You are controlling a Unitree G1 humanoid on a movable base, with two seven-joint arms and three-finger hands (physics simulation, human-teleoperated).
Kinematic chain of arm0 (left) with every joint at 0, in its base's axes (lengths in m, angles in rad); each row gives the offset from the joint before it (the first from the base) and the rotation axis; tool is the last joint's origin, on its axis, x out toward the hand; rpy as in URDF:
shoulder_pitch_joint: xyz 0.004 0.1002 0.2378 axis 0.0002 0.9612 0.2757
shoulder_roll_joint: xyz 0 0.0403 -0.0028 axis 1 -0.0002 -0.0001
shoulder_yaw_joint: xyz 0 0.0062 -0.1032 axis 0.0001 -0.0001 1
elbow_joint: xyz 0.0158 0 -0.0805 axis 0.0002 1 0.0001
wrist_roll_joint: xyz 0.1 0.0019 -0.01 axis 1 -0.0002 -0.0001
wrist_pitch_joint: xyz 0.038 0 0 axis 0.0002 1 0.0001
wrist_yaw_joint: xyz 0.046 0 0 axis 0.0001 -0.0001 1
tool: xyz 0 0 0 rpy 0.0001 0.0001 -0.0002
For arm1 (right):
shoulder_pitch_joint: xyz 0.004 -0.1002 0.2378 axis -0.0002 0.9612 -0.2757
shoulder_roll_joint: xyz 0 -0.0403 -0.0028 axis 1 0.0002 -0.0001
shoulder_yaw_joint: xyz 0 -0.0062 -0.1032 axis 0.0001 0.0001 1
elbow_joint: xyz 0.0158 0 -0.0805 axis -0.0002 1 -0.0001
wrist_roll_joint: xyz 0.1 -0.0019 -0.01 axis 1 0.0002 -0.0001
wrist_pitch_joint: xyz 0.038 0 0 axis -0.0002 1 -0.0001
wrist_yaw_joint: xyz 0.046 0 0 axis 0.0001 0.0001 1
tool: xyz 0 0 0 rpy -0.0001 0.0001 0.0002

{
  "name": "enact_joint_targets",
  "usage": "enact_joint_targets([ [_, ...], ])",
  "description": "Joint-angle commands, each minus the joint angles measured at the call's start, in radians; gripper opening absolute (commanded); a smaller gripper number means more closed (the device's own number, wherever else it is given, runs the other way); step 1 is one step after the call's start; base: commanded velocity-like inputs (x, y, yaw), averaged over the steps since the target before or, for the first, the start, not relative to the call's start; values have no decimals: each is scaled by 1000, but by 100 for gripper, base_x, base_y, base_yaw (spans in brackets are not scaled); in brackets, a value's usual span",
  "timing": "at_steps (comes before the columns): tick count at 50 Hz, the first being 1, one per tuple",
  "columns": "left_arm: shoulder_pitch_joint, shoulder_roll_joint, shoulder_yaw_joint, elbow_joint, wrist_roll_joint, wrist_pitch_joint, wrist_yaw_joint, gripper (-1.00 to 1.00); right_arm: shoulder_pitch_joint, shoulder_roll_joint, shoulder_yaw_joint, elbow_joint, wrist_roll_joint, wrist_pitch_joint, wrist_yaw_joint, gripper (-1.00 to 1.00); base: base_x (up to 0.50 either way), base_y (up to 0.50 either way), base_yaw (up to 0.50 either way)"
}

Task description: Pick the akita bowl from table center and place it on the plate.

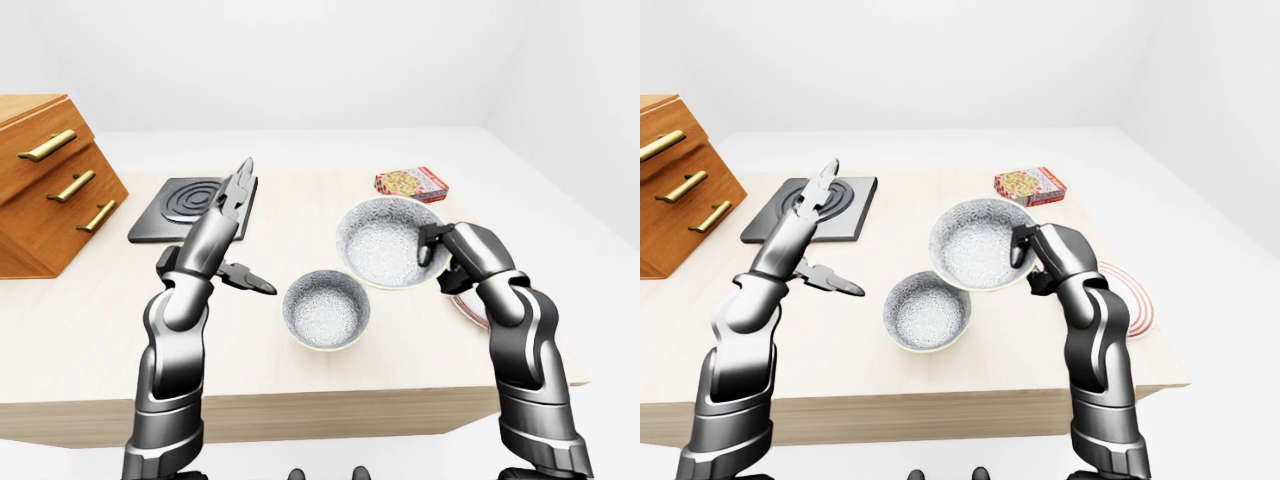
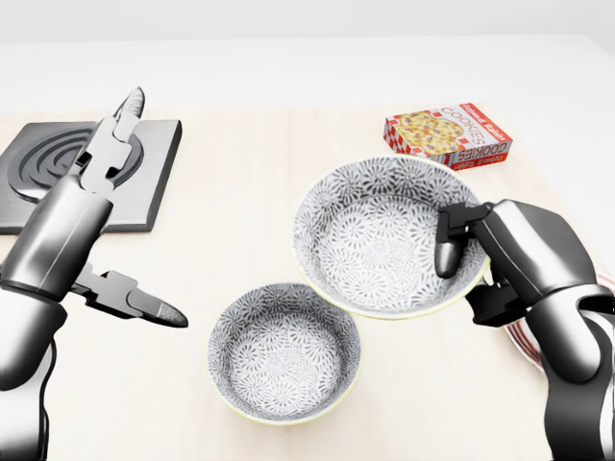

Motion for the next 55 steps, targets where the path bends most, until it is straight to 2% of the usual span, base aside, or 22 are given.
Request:
enact_joint_targets([
  [1,42,-22,-15,-29,-44,0,42,100,98,-42,-112,-38,206,0,-90,-100,0,0,0],
  [27,101,-55,-36,-127,-41,0,30,100,193,-134,-314,73,345,0,-162,-100,0,0,0],
  [45,59,-39,-28,-49,-62,0,42,100,195,-173,-352,224,415,0,-260,-100,0,0,0],
  [55,62,-38,-29,-47,-62,0,42,100,185,-201,-356,299,440,0,-305,-100,0,0,0],
])
